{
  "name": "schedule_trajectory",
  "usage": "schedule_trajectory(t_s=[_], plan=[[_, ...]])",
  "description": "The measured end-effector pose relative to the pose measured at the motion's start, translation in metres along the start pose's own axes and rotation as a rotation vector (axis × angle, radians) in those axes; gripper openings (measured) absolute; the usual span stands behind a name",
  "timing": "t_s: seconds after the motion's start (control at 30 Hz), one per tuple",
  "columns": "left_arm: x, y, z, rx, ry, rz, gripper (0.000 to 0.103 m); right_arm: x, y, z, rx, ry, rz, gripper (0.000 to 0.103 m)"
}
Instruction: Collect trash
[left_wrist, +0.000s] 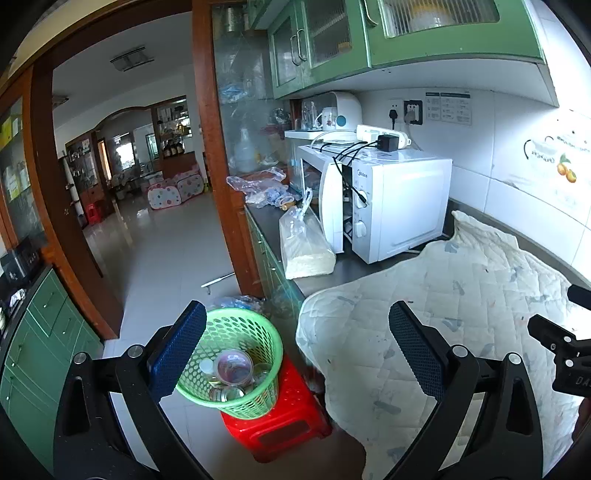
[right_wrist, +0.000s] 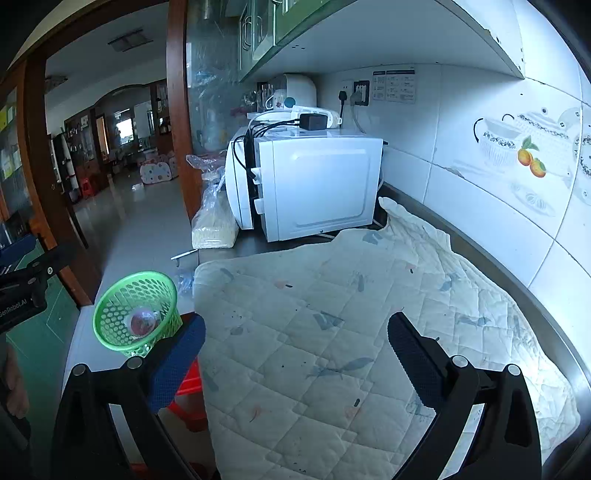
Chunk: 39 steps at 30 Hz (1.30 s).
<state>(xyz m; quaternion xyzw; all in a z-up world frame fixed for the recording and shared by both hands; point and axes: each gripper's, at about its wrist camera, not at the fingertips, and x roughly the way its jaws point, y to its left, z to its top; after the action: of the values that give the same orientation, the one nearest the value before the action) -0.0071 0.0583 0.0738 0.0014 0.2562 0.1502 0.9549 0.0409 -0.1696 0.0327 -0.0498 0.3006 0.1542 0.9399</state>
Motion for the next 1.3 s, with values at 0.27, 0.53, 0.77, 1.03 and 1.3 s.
schedule_trajectory(t_s=[0.27,0.53,0.77,1.03,1.3], plan=[[-0.011,-0.002,0.001,0.001,-0.029,0.0,0.098,-0.011,-0.003,0.004,0.009,-0.033,-0.015,0.096],[-0.017,-0.009,0.001,0.019,-0.045,-0.005,0.098,-0.018,-0.007,0.005,0.022,-0.058,-0.027,0.096],[-0.021,-0.013,0.003,0.033,-0.053,-0.022,0.098,-0.022,-0.008,0.007,0.023,-0.069,-0.033,0.096],[-0.022,-0.015,0.005,0.036,-0.056,-0.028,0.098,-0.026,-0.01,0.009,0.028,-0.076,-0.037,0.096],[-0.023,-0.016,0.007,0.041,-0.063,-0.033,0.098,-0.029,-0.012,0.011,0.031,-0.084,-0.04,0.096]])
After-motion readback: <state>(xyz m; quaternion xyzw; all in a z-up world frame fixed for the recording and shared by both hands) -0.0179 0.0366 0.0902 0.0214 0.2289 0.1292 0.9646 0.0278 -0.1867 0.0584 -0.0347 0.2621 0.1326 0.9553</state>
